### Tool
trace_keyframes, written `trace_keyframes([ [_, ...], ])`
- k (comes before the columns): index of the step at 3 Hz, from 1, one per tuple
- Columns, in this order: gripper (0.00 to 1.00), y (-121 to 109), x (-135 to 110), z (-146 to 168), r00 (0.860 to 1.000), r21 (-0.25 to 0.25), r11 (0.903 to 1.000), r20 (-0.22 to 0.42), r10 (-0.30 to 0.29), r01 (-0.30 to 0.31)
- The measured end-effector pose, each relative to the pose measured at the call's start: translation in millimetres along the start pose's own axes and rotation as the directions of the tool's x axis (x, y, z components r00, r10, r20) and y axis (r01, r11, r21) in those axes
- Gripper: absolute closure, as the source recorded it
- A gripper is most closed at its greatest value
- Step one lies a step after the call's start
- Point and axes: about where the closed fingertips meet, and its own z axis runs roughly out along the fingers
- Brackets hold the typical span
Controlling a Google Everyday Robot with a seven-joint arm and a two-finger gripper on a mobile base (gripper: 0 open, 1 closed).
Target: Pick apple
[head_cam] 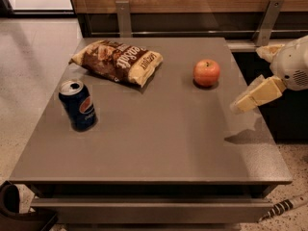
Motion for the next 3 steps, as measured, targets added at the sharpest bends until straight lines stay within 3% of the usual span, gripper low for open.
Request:
trace_keyframes([
  [1,0.00,-34,-7,24,0.983,0.076,0.9945,0.172,0.058,-0.072],
  [2,0.00,-60,-13,40,0.961,0.142,0.9822,0.264,0.082,-0.123],
  [3,0.00,-72,-17,42,0.954,0.181,0.9735,0.287,0.083,-0.139],
])
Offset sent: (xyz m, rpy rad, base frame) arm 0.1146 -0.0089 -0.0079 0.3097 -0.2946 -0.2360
